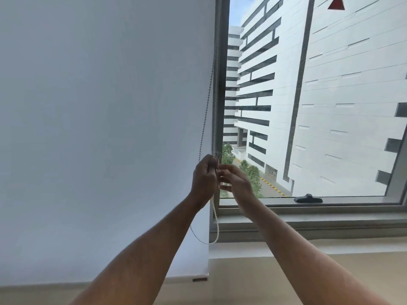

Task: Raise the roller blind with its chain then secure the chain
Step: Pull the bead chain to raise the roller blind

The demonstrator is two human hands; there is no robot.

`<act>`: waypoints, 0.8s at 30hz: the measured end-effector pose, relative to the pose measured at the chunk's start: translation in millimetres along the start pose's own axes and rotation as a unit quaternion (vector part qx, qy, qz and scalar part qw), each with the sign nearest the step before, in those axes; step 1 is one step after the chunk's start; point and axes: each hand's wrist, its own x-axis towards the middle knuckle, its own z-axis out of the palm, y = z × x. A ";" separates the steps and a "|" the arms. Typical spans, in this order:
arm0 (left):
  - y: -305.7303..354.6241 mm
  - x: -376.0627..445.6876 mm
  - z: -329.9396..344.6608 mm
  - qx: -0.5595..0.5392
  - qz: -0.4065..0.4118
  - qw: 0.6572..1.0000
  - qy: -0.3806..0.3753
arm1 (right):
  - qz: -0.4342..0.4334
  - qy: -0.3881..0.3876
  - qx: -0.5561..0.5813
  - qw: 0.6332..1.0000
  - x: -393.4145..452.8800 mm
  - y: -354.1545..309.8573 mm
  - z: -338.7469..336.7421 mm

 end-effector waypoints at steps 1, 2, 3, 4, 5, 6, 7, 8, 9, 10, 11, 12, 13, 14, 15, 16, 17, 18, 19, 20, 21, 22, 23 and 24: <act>-4.4 -4.6 0.6 0.010 -0.001 1.000 -0.004 | -0.011 0.006 0.008 1.000 5.9 -12.4 2.6; -8.8 -9.6 1.4 0.020 -0.003 1.000 -0.007 | -0.022 0.009 0.015 1.000 11.6 -24.9 6.2; -13.6 -14.8 2.3 0.026 -0.009 1.000 -0.010 | -0.032 0.008 0.021 0.999 16.4 -37.4 10.3; -18.6 -20.0 2.9 0.027 -0.016 0.999 -0.013 | -0.041 0.005 0.024 0.999 20.9 -49.3 14.7; -23.9 -25.3 3.4 0.025 -0.024 0.999 -0.015 | -0.049 0.000 0.025 0.998 25.2 -60.7 18.7; -29.2 -30.5 3.7 0.023 -0.029 0.999 -0.018 | -0.054 -0.006 0.027 0.998 29.2 -71.7 22.8; -34.2 -36.0 3.9 0.021 -0.032 0.999 -0.021 | -0.055 -0.014 0.034 0.998 33.0 -81.8 26.4; -38.9 -41.6 3.8 0.021 -0.034 0.999 -0.022 | -0.052 -0.022 0.045 0.997 36.5 -90.6 29.9; -43.6 -46.7 3.3 0.020 -0.036 0.999 -0.022 | -0.048 -0.026 0.055 0.997 39.3 -98.0 33.1; -48.2 -51.2 2.9 0.017 -0.040 0.999 -0.022 | -0.046 -0.025 0.060 0.997 41.3 -103.8 35.8; -52.9 -54.5 2.4 0.014 -0.045 0.999 -0.021 | -0.045 -0.021 0.058 0.997 42.8 -106.9 38.7; -57.6 -57.0 1.8 0.010 -0.050 0.998 -0.023 | -0.049 -0.014 0.050 0.997 43.6 -107.8 41.8; -62.4 -58.7 1.3 0.009 -0.056 0.998 -0.027 | -0.058 -0.002 0.036 0.998 43.7 -106.7 44.8; -67.0 -59.8 0.3 0.011 -0.060 0.998 -0.034 | -0.076 0.014 0.019 0.997 43.0 -103.8 47.6; -70.9 -60.0 -0.8 0.018 -0.062 0.997 -0.042 | -0.097 0.029 0.004 0.995 42.0 -99.5 50.1; -74.0 -59.8 -2.1 0.027 -0.064 0.996 -0.052 | -0.114 0.039 -0.005 0.993 40.6 -94.5 51.9; -76.6 -59.1 -4.1 0.039 -0.064 0.995 -0.059 | -0.123 0.045 -0.009 0.991 39.1 -89.4 53.5; -79.1 -58.4 -7.0 0.054 -0.063 0.995 -0.064 | -0.125 0.049 -0.010 0.991 37.4 -84.0 55.0; -82.4 -57.6 -11.3 0.071 -0.063 0.993 -0.070 | -0.124 0.053 -0.012 0.991 35.6 -78.1 56.0; -86.0 -56.5 -16.7 0.090 -0.068 0.990 -0.079 | -0.122 0.057 -0.018 0.991 33.9 -71.5 56.6; -90.1 -54.8 -23.2 0.110 -0.077 0.987 -0.094 | -0.121 0.061 -0.025 0.990 32.0 -64.2 56.8; -94.0 -52.9 -30.4 0.128 -0.085 0.982 -0.111 | -0.123 0.066 -0.033 0.990 30.1 -56.7 56.9; -97.1 -50.6 -37.3 0.146 -0.089 0.977 -0.130 | -0.127 0.070 -0.042 0.989 28.5 -49.8 57.0; -98.3 -48.6 -43.0 0.160 -0.091 0.972 -0.147 | -0.134 0.076 -0.049 0.987 27.2 -43.9 56.9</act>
